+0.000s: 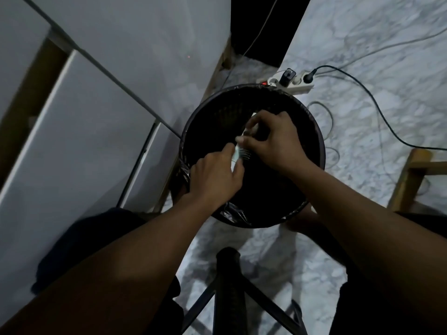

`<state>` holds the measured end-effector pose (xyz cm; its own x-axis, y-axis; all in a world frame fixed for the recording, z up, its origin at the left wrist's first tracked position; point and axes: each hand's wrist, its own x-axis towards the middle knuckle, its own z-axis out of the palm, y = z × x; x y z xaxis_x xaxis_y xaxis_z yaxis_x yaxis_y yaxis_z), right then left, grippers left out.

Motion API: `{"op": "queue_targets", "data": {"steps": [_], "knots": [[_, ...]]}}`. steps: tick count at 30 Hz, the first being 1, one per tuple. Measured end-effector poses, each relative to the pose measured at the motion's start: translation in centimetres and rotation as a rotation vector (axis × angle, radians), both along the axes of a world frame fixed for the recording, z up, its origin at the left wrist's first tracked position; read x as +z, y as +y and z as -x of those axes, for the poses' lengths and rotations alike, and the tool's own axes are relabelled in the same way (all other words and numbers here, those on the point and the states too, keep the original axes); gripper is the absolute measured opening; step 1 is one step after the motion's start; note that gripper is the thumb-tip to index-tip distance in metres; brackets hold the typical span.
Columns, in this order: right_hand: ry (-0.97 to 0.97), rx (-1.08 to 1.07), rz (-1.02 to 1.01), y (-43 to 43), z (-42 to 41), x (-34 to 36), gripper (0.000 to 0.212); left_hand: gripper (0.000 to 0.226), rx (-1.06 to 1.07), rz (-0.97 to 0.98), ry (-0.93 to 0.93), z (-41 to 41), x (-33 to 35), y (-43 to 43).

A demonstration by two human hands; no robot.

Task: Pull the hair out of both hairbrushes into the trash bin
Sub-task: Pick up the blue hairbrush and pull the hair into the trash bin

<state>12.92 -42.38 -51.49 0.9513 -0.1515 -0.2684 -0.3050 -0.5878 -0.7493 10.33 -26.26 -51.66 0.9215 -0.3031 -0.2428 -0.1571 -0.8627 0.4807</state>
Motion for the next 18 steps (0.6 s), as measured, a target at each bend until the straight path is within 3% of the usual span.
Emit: {"op": "queue_targets", "data": {"steps": [3, 7, 12, 16, 18], "knots": [[-0.050, -0.060, -0.008, 0.1, -1.0, 0.0, 0.017, 0.020, 0.045, 0.036, -0.010, -0.7, -0.2, -0.3], [0.041, -0.262, -0.112, -0.6, -2.4, -0.9, 0.024, 0.022, 0.118, 0.095, 0.015, -1.9, -0.6, -0.5], [0.098, -0.391, -0.349, -0.6, -2.8, -1.1, 0.016, 0.023, 0.147, 0.087, 0.061, -2.5, -1.4, -0.6], [0.223, -0.278, -0.395, -0.7, -2.9, -0.8, 0.048, 0.023, 0.148, 0.080, 0.093, -2.8, -1.5, -0.8], [0.237, -0.274, -0.347, -0.8, -2.7, -0.9, 0.045, 0.024, 0.130, 0.089, 0.102, -2.6, -1.5, -0.8]]}}
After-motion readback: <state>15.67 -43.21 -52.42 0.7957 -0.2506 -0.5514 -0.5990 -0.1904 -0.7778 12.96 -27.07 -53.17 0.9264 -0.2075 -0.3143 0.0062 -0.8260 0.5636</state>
